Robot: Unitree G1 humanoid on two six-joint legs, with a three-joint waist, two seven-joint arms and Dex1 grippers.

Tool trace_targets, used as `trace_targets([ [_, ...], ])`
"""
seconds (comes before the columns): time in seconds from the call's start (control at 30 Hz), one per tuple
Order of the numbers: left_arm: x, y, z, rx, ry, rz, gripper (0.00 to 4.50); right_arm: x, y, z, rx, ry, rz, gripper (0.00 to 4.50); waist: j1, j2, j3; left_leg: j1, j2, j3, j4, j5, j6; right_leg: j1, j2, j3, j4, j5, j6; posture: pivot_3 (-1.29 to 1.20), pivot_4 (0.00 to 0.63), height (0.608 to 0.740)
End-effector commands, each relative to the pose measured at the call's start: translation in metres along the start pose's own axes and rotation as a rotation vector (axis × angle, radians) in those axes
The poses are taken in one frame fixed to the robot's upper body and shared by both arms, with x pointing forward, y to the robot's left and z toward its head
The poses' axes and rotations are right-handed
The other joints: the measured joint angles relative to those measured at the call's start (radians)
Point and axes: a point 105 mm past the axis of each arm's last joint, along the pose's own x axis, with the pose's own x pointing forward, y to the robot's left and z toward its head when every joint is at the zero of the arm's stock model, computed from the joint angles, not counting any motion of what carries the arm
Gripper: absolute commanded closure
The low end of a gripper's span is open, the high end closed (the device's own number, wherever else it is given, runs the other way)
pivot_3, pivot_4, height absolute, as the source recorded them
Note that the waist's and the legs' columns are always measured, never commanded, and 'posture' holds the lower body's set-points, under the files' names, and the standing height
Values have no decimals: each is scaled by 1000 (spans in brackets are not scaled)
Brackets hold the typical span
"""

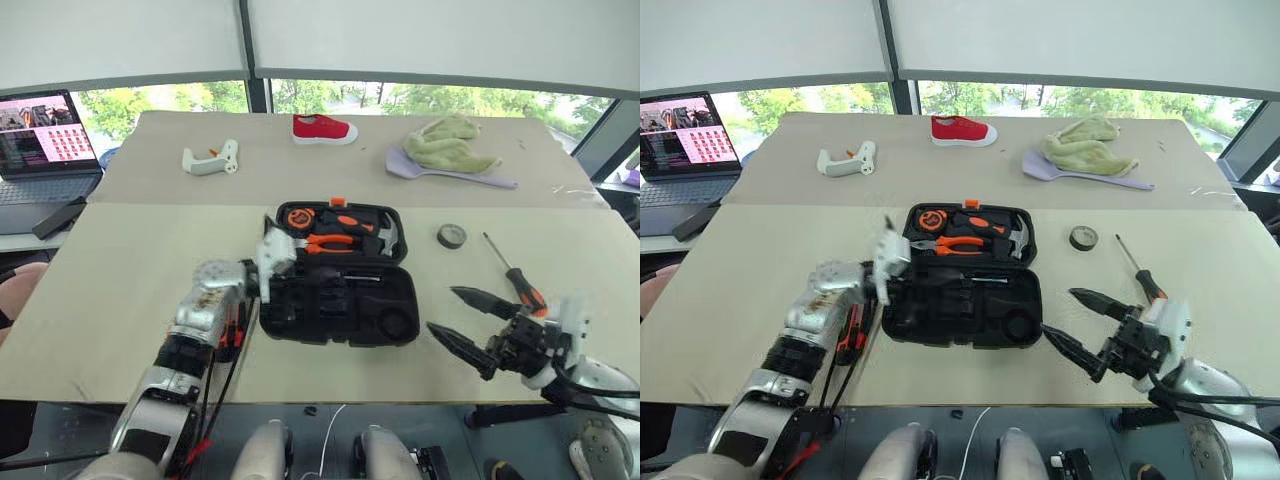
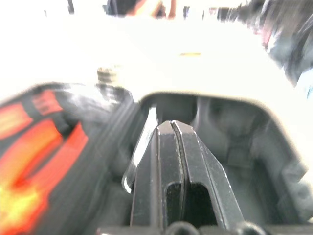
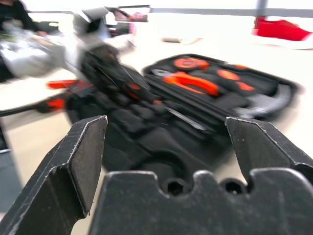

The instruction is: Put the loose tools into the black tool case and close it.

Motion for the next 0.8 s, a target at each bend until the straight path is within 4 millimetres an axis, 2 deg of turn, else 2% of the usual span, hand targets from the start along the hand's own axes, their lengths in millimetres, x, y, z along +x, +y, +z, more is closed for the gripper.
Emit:
trace_targets([
  [0.03,-32,-15,19,38,-13,-19,4475,-40,-27,6,-90,6,-192,0,-3,3,-2,1,0,0,-1,0,0,1,0,1,0,0,0,0,150,740],
  [0.1,-46,-22,20,3,-15,0,4475,-62,-35,2,-113,33,-277,0,-3,8,-4,2,-1,1,-1,-1,1,3,-2,1,-3,0,0,0,150,740],
  [0.2,-75,-31,10,-38,24,85,3812,-105,-39,-16,-102,115,-407,0,3,8,-3,2,-1,2,0,-1,2,3,-2,1,-3,0,1,0,150,740],
  [0.3,-104,-47,-4,-90,74,145,2661,-137,-40,-32,-97,178,-536,0,2,8,-3,3,1,2,-2,-1,2,3,-2,1,-3,-1,0,0,150,740],
  [0.4,-122,-64,-14,-129,122,170,1502,-151,-42,-39,-100,195,-639,0,-2,10,-3,3,3,2,-3,-1,1,3,-4,2,-3,-1,-1,0,150,740],
  [0.53,-132,-69,-11,-143,127,215,67,-144,-47,-38,-113,199,-657,0,-8,12,-3,4,7,4,-3,-2,1,3,-9,5,-5,-1,-3,0,150,740],
  [0.57,-131,-69,-8,-148,118,218,12,-139,-50,-35,-110,191,-650,0,-7,12,-3,4,8,4,-3,-2,1,3,-9,5,-6,0,-4,0,150,740],
  [0.63,-119,-71,2,-108,100,169,12,-115,-66,-26,-83,203,-592,0,-7,13,-3,3,9,4,-3,-2,1,3,-9,4,-6,0,-4,0,150,740],
  [0.7,-106,-67,14,-92,53,151,12,-93,-81,-22,-68,263,-498,0,-8,16,-3,3,9,5,-2,-1,1,3,-9,4,-8,1,-5,0,150,740],
  [0.8,-89,-64,23,-79,19,112,12,-69,-114,-23,-41,391,-447,0,-12,18,-2,2,9,8,-2,-1,2,3,-2,4,-10,4,-4,0,150,740],
])
